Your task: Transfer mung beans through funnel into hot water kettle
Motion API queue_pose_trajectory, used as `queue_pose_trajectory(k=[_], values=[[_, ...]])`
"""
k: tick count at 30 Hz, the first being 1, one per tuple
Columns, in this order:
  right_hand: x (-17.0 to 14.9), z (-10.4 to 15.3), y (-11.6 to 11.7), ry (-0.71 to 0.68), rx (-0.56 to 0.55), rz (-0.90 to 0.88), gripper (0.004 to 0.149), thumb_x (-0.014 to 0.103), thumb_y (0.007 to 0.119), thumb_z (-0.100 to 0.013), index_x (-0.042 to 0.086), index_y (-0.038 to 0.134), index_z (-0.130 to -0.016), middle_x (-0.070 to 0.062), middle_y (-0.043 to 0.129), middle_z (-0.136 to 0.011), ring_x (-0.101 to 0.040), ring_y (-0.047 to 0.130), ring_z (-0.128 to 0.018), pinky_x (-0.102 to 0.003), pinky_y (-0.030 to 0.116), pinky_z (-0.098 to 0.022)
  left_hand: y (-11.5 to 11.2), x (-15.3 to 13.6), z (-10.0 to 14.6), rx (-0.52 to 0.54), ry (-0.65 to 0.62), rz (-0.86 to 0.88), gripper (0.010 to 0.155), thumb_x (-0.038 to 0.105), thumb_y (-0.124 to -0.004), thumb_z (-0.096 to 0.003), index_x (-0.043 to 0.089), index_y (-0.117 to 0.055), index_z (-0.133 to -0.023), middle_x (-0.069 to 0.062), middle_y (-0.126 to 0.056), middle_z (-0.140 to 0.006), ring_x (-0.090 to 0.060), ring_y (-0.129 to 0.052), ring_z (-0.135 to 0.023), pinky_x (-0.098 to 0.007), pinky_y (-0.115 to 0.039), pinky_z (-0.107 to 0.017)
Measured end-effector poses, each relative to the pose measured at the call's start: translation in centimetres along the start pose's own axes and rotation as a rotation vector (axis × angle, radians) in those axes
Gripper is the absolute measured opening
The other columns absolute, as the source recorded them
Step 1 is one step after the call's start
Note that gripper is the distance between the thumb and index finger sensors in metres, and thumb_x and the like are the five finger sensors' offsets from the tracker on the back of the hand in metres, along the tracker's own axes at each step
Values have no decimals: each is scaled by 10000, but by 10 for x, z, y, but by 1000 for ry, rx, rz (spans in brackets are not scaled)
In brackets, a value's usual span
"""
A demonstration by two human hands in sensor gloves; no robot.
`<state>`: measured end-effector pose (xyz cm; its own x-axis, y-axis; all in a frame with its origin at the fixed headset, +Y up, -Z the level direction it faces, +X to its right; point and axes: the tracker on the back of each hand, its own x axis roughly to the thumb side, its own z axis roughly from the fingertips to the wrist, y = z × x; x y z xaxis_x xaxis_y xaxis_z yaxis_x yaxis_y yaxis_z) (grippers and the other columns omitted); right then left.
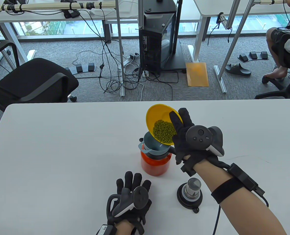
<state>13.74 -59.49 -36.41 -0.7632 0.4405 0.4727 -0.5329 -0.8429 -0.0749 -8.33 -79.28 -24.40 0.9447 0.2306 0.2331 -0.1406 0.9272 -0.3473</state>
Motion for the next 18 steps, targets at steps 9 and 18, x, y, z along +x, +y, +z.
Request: queue_pose_trajectory(k=[9,18], values=[[3,0,1,-16,-1,15,801,80,826,-442,52,364,-1096,-311,152,-1048,-637,554,-870,-677,611,-563,0,0,0,-1,-1,4,789,525,-712,-485,337,-281,-1119,-19,-39,-1156,-369,127,-994,-666,-33,-683],[19,3,3,-165,6,178,805,83,825,-450,70,349,-1098,-280,125,-1057,-628,517,-896,-692,576,-583,1,0,0,0,-2,3,788,525,-711,-486,337,-282,-1119,-19,-40,-1156,-367,127,-995,-665,-33,-684]])
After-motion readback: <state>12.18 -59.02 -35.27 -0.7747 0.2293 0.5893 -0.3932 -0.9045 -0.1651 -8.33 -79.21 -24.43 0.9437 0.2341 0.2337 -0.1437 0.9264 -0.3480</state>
